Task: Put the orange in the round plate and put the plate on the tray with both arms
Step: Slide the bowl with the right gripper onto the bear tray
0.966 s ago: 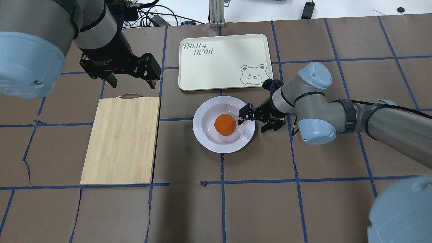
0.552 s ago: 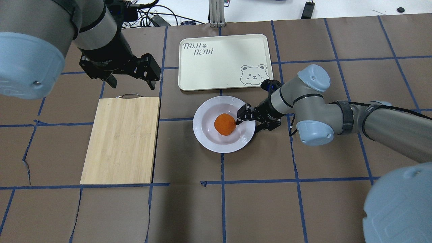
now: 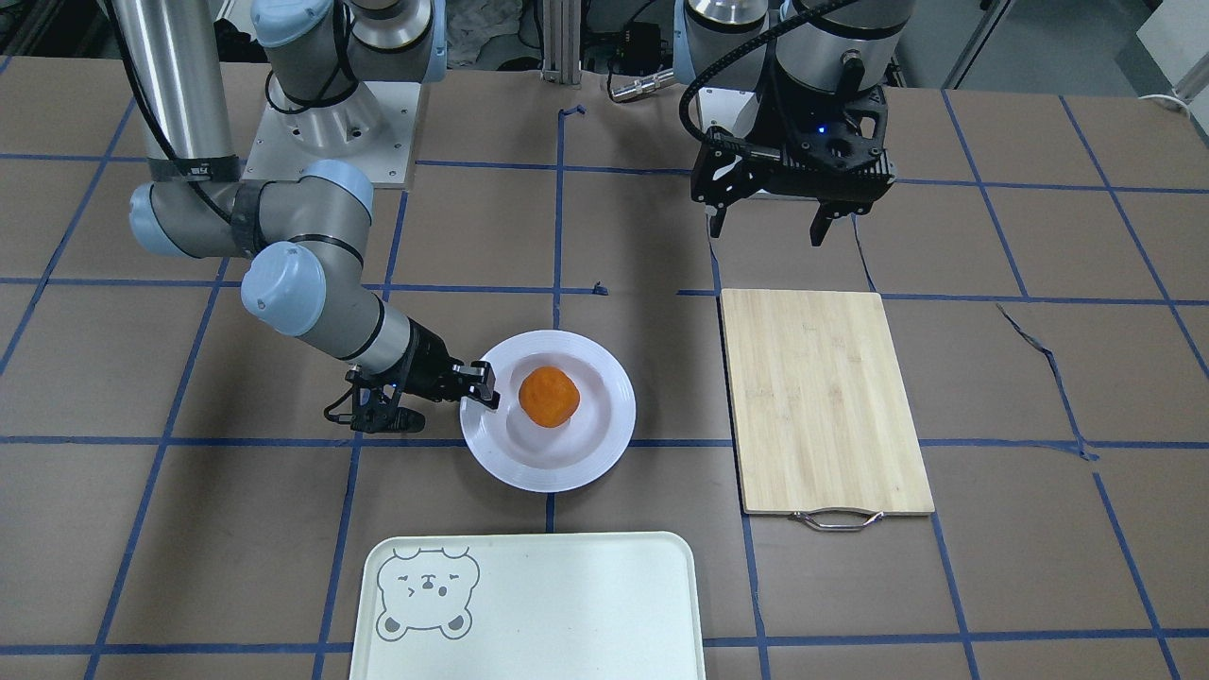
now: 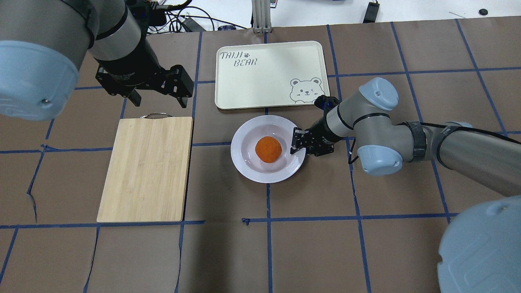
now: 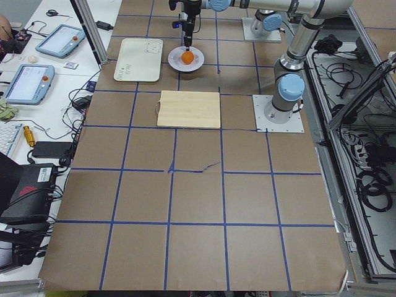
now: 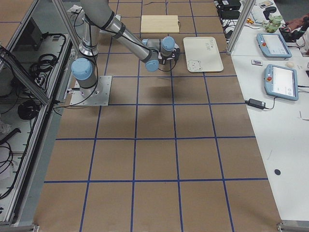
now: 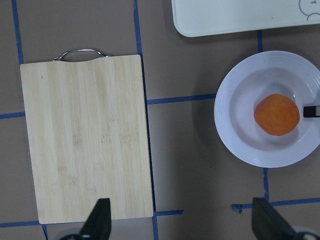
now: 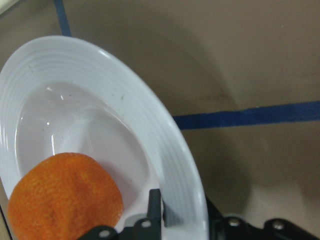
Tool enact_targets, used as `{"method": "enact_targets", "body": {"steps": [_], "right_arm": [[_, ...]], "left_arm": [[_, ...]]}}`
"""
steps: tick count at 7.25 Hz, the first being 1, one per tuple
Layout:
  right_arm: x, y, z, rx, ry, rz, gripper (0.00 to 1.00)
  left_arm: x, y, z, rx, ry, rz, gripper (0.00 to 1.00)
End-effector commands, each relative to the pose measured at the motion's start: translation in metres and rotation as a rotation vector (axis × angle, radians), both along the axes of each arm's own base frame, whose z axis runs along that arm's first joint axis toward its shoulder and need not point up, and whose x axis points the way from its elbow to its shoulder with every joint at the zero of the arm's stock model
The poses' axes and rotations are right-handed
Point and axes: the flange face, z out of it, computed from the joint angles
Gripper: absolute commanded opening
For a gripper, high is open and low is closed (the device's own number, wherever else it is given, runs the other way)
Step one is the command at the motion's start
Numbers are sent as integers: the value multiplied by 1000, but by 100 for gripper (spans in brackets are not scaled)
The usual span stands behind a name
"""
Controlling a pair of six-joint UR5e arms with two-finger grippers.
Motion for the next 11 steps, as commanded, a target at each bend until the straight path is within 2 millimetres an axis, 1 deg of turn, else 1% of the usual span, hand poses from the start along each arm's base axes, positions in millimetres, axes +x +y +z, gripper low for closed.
{"method": "enact_targets", "body": {"steps": [1,3,5,6,7,8,9,10,11], "right_arm": [[1,-10,14,-13,-2,-36,0],[-1,-31,35,-60,-1,-53,0],[-19,-57,60,-97,-25,-112,0],[-25,-70,71,-92,-90,-167,0],[-32,-88,88,-123,-99,-194,0],[-34,-116,95,-152,-103,-203,0],[-37,-153,93,-180,-105,-206,0],[-40,-191,80,-198,-106,-207,0],[-43,-225,81,-234,-108,-214,0]], "left_arm": [[0,-1,-1,-1,0,0,100],[1,-1,-1,-1,0,3,100],[2,-1,-1,-1,0,5,100],[5,-2,0,-2,0,9,100],[5,-2,-1,-1,0,11,100],[6,-3,-1,-1,0,11,100],[6,-3,-1,-1,0,12,100],[6,-3,-1,-1,0,12,100],[6,-3,-1,-1,0,12,100]]}}
